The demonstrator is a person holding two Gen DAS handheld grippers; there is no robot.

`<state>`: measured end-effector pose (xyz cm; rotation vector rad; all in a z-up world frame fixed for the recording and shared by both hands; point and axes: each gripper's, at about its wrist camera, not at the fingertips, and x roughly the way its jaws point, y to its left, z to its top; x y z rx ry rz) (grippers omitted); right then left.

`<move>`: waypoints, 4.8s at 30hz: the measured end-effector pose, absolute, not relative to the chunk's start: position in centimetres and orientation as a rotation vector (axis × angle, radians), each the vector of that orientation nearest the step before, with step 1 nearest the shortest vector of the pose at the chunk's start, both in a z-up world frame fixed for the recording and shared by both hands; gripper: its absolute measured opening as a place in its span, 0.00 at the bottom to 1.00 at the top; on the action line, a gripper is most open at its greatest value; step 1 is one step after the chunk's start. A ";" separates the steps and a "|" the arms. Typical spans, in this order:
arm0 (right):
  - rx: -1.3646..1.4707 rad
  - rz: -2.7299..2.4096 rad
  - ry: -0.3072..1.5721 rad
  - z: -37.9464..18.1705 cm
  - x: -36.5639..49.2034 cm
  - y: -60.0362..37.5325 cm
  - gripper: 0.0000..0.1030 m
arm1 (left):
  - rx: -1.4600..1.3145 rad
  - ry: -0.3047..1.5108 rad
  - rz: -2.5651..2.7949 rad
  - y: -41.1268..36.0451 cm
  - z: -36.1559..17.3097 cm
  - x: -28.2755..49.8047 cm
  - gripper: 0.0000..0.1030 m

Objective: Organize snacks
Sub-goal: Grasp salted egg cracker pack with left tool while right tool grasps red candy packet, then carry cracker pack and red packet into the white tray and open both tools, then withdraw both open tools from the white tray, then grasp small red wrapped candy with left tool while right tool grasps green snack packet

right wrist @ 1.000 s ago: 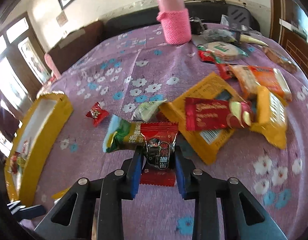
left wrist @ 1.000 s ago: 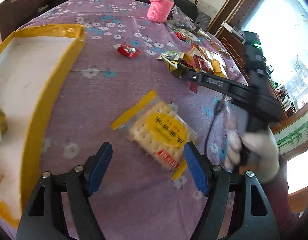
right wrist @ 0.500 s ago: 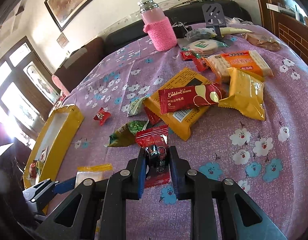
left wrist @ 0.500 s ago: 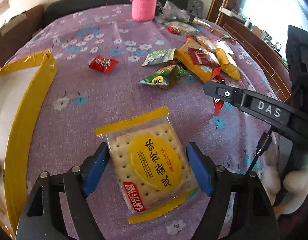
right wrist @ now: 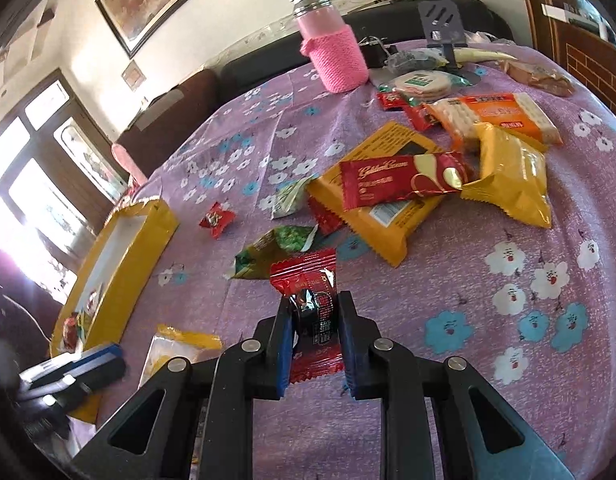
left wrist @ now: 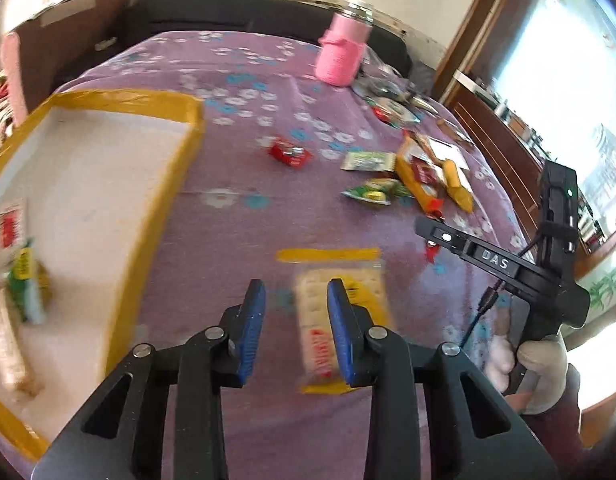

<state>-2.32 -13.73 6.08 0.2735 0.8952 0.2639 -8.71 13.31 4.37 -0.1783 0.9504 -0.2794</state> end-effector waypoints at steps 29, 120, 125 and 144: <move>0.286 0.367 0.890 9.0 -6.4 -10.6 0.20 | -0.086 0.969 -0.322 10.8 3.6 -9.0 0.68; 0.153 0.485 1.068 8.7 -0.7 -2.9 0.36 | -0.424 0.857 -0.279 25.8 5.9 -14.5 0.73; 0.238 0.282 0.949 9.8 -0.3 -9.7 0.49 | -0.382 0.879 -0.317 23.3 6.0 -14.4 0.73; 0.191 0.236 0.925 5.1 2.3 -8.4 0.36 | -0.177 0.937 -0.342 13.8 5.9 -9.7 0.73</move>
